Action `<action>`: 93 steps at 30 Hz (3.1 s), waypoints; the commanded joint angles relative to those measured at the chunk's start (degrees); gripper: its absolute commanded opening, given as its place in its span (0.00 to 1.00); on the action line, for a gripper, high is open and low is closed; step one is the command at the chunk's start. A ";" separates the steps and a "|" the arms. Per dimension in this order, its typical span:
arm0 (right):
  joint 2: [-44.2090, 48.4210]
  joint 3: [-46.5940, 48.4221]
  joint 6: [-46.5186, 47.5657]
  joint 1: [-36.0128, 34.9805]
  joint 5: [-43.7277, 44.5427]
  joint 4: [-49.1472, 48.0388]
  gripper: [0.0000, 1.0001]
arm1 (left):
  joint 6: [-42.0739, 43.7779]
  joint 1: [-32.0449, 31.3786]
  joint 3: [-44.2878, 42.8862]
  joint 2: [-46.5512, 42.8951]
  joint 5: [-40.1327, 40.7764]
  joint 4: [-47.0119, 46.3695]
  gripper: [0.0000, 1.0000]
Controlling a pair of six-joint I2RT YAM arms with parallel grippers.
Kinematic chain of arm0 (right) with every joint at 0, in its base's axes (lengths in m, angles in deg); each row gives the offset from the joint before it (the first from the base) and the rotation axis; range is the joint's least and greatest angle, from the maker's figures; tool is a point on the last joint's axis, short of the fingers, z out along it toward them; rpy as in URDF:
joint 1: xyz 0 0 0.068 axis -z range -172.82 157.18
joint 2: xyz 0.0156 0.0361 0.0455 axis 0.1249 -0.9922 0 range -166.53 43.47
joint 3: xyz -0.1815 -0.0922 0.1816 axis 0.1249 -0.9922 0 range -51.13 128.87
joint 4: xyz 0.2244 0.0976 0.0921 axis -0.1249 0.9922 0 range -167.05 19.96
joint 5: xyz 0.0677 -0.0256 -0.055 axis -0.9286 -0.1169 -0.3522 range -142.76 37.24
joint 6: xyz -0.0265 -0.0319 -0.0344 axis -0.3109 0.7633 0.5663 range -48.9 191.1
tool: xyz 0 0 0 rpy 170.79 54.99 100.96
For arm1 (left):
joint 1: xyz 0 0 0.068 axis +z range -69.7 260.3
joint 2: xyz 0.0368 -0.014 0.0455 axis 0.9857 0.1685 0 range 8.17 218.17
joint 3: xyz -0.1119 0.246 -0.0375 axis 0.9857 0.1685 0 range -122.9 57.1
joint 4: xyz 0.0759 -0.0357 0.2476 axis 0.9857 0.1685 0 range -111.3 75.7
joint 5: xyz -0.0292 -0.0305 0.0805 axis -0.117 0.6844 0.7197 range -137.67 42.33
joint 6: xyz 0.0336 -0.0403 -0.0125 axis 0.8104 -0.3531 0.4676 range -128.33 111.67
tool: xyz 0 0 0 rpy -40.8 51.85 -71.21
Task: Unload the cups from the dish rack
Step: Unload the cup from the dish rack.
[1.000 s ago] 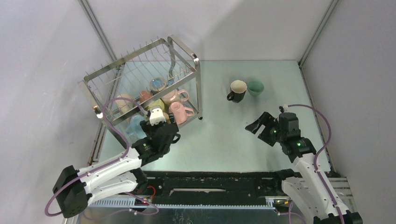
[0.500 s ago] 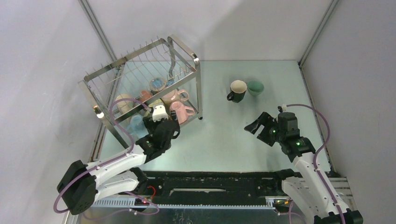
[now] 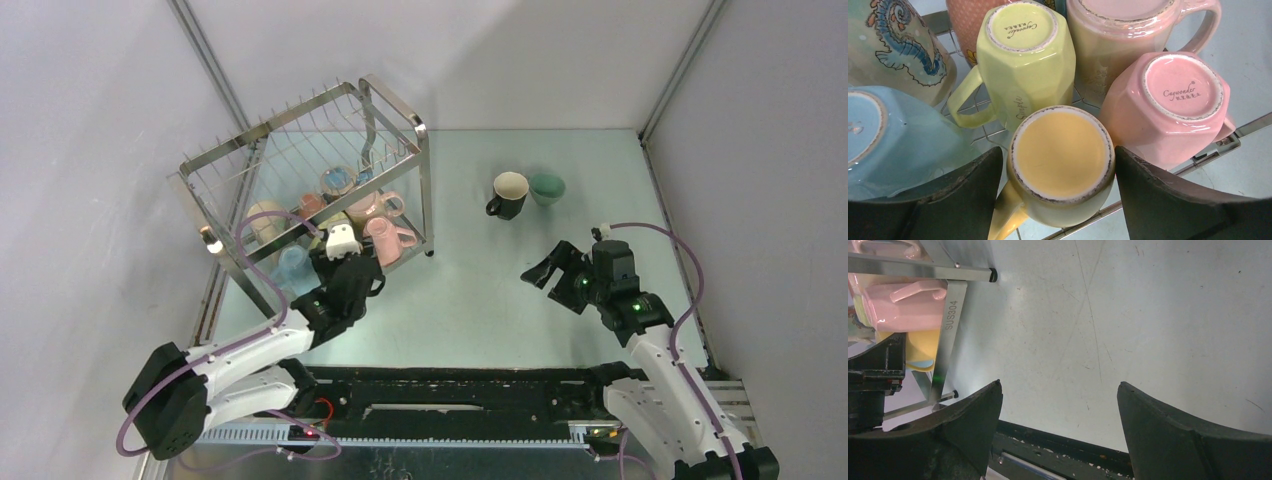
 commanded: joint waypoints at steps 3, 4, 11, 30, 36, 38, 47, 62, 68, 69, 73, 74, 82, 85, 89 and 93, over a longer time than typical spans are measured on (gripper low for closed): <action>-0.05 -0.55 -0.18 -0.55 0.11 -1.47 0.91 | -4.08 1.58 -2.38 0.74 0.11 4.40 0.80; -0.11 -0.63 -0.17 -0.62 0.11 -1.51 0.91 | -4.02 1.52 -2.66 0.76 0.01 4.46 0.85; 0.23 -0.74 -0.40 -1.08 0.17 -1.16 0.91 | -1.34 4.81 -2.45 1.86 -5.62 2.24 0.97; -0.27 -0.69 -1.05 -3.13 1.43 -1.98 0.91 | 6.30 7.06 -4.10 -1.28 -8.70 0.95 0.46; -0.11 -0.74 -1.48 -4.04 2.26 -2.10 0.91 | 6.41 7.10 -4.33 -5.39 -8.19 1.58 0.39; -0.08 -0.74 -1.50 -4.35 2.52 -2.20 0.91 | 6.56 7.00 -4.39 -6.58 -8.47 2.75 0.36; 0.38 -1.09 -2.50 -5.81 2.30 -4.39 0.91 | 6.62 6.35 -5.61 -8.36 -8.88 3.58 0.30; -0.22 -3.05 -9.47 -11.40 -0.71 -15.51 0.91 | 5.07 6.44 -11.40 -4.37 -7.65 5.68 0.21; -3.64 -3.06 -12.34 -15.37 -0.32 -21.91 0.91 | 4.62 6.54 -13.80 -2.43 -6.85 7.28 0.17; -4.27 -3.10 -12.68 -16.02 -0.14 -22.67 0.91 | 4.51 6.66 -14.04 -2.38 -7.17 7.62 0.16; -6.36 -3.11 -13.66 -18.49 1.00 -24.96 0.91 | 3.90 6.75 -15.45 -2.14 -8.43 9.53 0.16; -6.72 -3.11 -13.97 -19.06 1.25 -25.51 0.91 | 3.68 6.78 -15.95 -1.97 -8.69 10.24 0.16; -10.69 -3.11 -15.31 -23.19 2.52 -33.29 0.91 | 3.54 6.87 -18.68 -1.73 -9.57 12.54 0.12; -12.34 -3.10 -15.75 -24.60 2.82 -35.99 0.91 | 3.77 6.88 -19.24 -1.64 -9.79 13.33 0.10; -15.34 -3.01 -16.84 -26.90 3.36 -40.44 0.91 | 3.93 6.89 -19.76 -1.45 -9.93 13.87 0.10; -19.03 -2.39 -18.24 -28.52 3.08 -44.30 0.90 | 4.10 7.16 -20.04 -0.17 -9.65 14.60 0.14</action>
